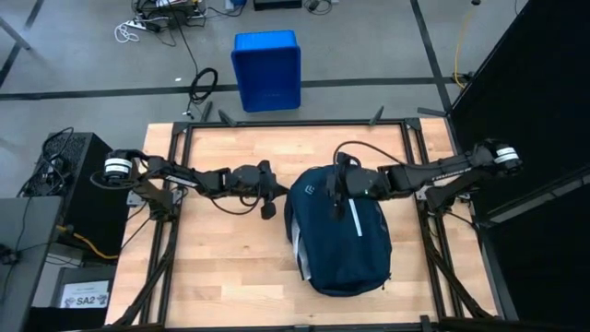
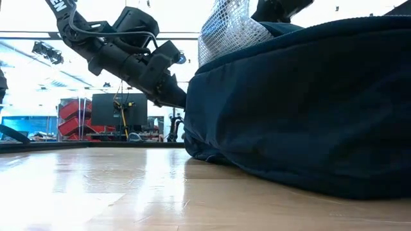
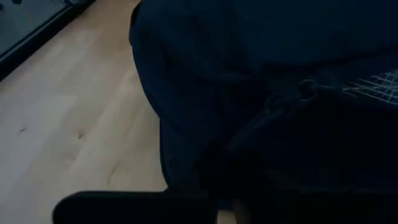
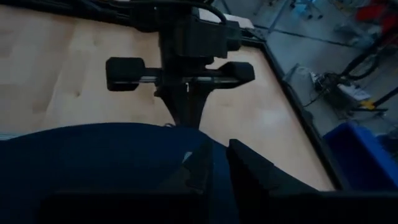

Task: Unpack backpack
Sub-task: Close the dark blue backpack

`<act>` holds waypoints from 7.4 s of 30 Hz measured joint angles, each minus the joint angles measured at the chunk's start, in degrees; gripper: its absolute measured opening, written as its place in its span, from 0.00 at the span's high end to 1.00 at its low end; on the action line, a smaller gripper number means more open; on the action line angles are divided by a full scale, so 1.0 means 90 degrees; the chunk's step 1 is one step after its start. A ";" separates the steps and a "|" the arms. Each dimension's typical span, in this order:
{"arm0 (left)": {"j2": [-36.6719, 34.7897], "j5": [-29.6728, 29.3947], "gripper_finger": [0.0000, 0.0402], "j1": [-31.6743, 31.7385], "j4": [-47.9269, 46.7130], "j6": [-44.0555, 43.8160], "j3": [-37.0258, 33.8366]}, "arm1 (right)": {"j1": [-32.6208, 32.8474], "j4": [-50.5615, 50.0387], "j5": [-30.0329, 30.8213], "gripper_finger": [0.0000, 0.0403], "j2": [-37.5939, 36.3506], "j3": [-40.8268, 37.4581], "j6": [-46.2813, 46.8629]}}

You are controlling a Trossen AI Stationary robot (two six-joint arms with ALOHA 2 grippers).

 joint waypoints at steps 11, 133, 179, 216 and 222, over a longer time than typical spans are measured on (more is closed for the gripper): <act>-0.0722 0.0060 1.00 -0.0159 -0.0602 0.0002 0.0000 | -0.0293 0.0790 -0.1272 0.86 0.0000 0.0000 -0.0073; -0.0809 -0.0808 1.00 -0.0589 0.0068 0.1448 -0.0478 | -0.0705 0.0669 -0.1907 0.84 0.2385 0.1477 0.0290; -0.2377 -0.1726 1.00 -0.1281 -0.0996 0.1623 -0.0478 | -0.0271 -0.0149 -0.0760 0.68 0.3426 0.2727 0.0354; -0.3347 -0.2593 0.60 -0.1241 -0.0086 0.2316 -0.1533 | -0.0095 -0.0300 -0.0764 1.00 0.3412 0.2732 -0.0036; -0.3330 -0.0049 0.60 -0.0424 0.1807 0.1971 -0.2411 | 0.0001 -0.0076 -0.0757 1.00 0.3314 0.2732 -0.0058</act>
